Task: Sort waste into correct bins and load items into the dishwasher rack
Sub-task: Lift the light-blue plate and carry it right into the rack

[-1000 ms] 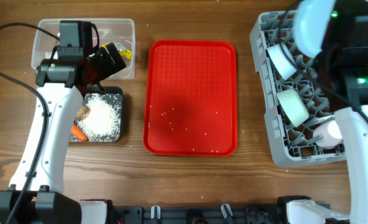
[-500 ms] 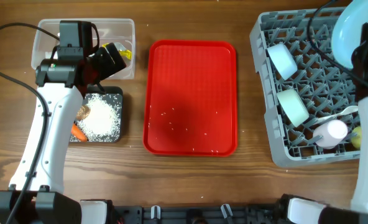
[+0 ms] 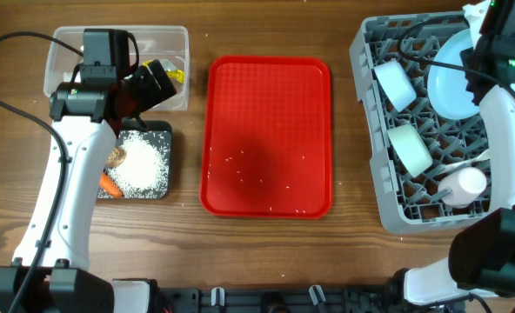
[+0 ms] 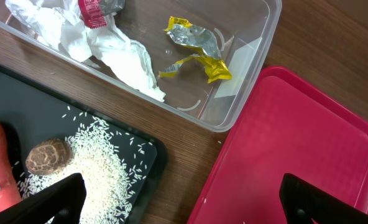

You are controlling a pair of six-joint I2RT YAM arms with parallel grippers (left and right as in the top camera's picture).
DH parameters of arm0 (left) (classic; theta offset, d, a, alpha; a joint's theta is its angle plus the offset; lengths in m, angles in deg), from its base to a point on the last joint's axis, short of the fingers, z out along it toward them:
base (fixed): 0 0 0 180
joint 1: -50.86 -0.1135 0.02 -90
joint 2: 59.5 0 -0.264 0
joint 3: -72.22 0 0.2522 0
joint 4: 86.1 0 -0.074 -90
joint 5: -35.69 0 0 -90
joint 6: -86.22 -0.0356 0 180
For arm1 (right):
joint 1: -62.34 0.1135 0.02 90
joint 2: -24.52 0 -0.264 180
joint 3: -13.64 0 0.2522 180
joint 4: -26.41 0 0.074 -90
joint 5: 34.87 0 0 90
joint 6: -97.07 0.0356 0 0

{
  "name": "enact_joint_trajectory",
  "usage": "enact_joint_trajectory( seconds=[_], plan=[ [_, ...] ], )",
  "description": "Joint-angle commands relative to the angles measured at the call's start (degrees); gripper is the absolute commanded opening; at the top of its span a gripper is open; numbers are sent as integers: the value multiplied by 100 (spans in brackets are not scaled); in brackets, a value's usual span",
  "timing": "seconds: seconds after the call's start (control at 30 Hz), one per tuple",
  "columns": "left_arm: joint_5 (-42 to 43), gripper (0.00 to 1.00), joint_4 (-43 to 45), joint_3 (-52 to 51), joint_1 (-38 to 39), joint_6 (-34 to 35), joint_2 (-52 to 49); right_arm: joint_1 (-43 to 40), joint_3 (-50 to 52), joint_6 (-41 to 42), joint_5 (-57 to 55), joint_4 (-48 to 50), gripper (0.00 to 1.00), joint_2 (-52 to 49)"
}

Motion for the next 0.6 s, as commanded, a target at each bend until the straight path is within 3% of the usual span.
enact_joint_trajectory(
  seconds=[0.0,0.07,0.1,0.17,0.27,0.3,0.43,0.57],
  plan=[
    [-37,100,11,37,-9,50,22,-13,-70,50,376,-7,4,-66],
    [-37,100,11,37,-9,50,22,-13,-70,48,426,-4,5,-68],
    [-37,100,11,37,-9,50,22,-15,-70,50,439,0,12,-68],
    [-37,100,11,37,-9,50,22,-13,-70,66,490,0,38,-68],
    [-37,100,11,37,-9,50,22,-13,-70,520,612,44,68,-68],
    [-37,100,11,37,-9,50,22,-13,-70,710,614,87,73,-66],
    [-37,100,11,37,-9,50,22,-13,-72,1899,614,293,82,160],
    [-37,100,11,37,-9,50,22,-7,-72,2594,1158,262,92,1021]
  ],
)
